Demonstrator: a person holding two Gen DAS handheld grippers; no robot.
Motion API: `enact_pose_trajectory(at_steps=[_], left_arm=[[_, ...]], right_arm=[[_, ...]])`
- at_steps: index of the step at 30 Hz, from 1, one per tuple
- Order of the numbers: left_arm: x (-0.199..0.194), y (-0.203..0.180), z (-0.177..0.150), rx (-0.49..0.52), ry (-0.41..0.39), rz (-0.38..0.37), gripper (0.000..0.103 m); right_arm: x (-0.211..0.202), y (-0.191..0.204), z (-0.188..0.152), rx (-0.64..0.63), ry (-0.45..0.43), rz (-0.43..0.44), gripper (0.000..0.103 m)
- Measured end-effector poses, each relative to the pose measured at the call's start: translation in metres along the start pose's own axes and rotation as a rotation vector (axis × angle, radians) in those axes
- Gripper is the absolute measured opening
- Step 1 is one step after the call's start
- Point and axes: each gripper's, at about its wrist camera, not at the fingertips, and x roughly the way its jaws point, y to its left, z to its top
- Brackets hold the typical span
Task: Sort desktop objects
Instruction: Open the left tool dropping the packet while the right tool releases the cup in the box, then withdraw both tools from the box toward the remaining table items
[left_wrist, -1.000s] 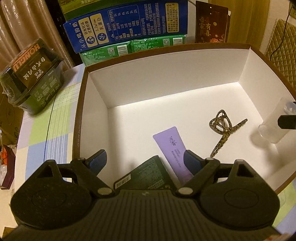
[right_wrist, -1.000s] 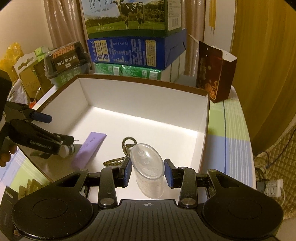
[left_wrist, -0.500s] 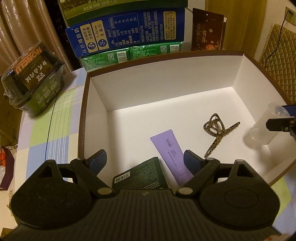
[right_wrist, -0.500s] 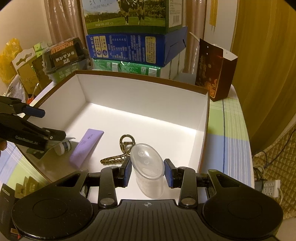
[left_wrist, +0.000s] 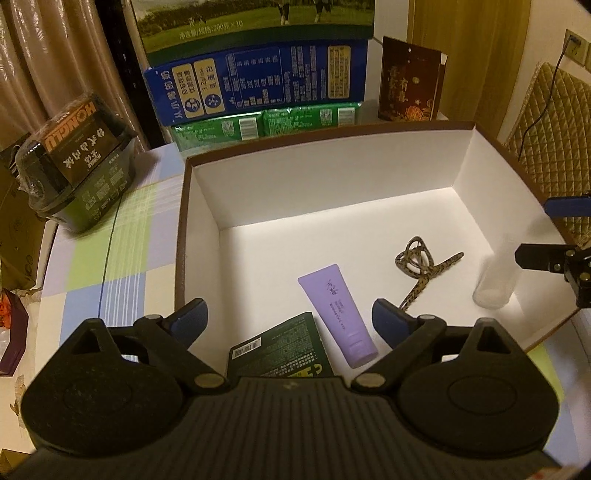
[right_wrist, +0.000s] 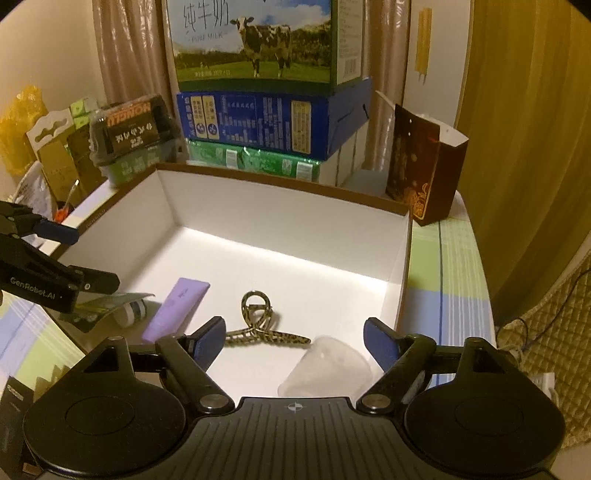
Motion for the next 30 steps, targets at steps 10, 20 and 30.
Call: enact_pose_trajectory(at_steps=[10, 20, 30], left_arm=[[-0.043, 0.009, -0.013, -0.041, -0.050, -0.009, 0.095], [-0.097, 0.034, -0.054, -0.097, -0.075, 0.033, 0.095], [-0.131, 0.037, -0.116, -0.151, -0.023, 0.080, 0.096]], right_arm=[[-0.032, 0.000, -0.008, 0.055, -0.041, 0.015, 0.087], [-0.070, 0.015, -0.031, 0.078, -0.084, 0.018, 0.092], [-0.096, 0.043, -0.066, 0.064, -0.057, 0.027, 0.096]])
